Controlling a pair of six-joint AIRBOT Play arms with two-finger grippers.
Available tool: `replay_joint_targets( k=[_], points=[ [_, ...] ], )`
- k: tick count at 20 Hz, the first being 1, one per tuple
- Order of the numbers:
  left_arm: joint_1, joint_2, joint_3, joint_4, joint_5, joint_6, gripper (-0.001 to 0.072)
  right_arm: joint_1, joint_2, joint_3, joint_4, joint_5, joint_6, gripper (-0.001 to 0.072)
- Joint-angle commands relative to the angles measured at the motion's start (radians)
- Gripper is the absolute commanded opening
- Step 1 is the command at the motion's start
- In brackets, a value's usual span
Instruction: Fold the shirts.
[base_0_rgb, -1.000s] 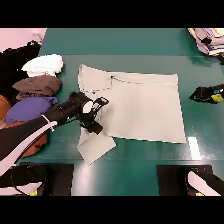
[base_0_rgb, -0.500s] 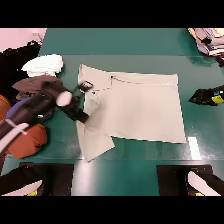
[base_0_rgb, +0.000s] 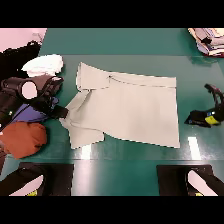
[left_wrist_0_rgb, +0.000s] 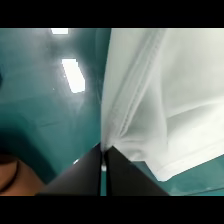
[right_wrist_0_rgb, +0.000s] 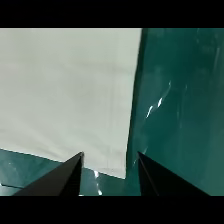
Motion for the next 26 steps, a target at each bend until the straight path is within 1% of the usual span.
replay_joint_targets(
  k=[1,3,6,8,10,11,12,13,14,16,18,19,21,24,26],
  points=[
    [0.023,0.004,-0.064,-0.084,0.062,0.015,0.0025,-0.152,0.005,-0.162,0.098,0.004,-0.056,0.0534],
    [0.023,0.003,-0.072,-0.119,0.091,0.015,0.0026,-0.196,-0.024,-0.245,0.144,-0.003,-0.076,0.0531],
    [0.023,0.003,-0.072,-0.122,0.105,0.015,0.0025,-0.2,-0.067,-0.327,0.154,-0.055,-0.077,0.0518],
    [0.023,0.003,-0.072,-0.122,0.106,0.015,0.0025,-0.195,-0.09,-0.346,0.18,-0.083,-0.078,0.0446],
    [0.023,0.003,-0.072,-0.122,0.114,0.013,0.0025,-0.177,-0.107,-0.345,0.179,-0.098,-0.078,0.0433],
    [0.023,0.003,-0.072,-0.122,0.116,0.013,0.0025,-0.157,-0.113,-0.345,0.179,-0.1,-0.079,0.033],
    [0.023,0.004,-0.072,-0.124,0.116,0.013,0.0025,-0.134,-0.112,-0.345,0.179,-0.103,-0.086,0.0188],
    [0.023,0.005,-0.068,-0.13,0.116,0.013,0.0025,-0.106,-0.105,-0.345,0.18,-0.11,-0.09,0.0069],
    [0.023,0.006,-0.054,-0.134,0.114,0.013,0.0025,-0.073,-0.085,-0.344,0.18,-0.125,-0.09,0.0018],
    [0.023,0.03,0.01,-0.134,0.115,0.013,0.0025,-0.019,-0.019,-0.295,0.207,-0.14,-0.09,0.0018],
    [0.023,0.071,0.134,-0.131,0.109,0.013,0.0025,0.005,0.066,-0.165,0.287,-0.147,-0.083,0.0017],
    [0.023,0.092,0.216,-0.128,0.109,0.013,0.0025,0.005,0.106,-0.069,0.336,-0.163,-0.075,0.0017],
    [0.023,0.126,0.413,-0.121,0.105,0.01,0.0025,0.0,0.167,0.158,0.387,-0.221,-0.063,0.0017],
    [0.023,0.163,0.762,-0.106,0.124,0.005,0.0025,0.001,0.196,0.539,0.376,-0.282,-0.059,0.0017],
    [0.023,0.17,0.985,-0.102,0.154,0.006,0.0025,0.0,0.176,0.791,0.346,-0.278,-0.059,0.0017]
  ],
)
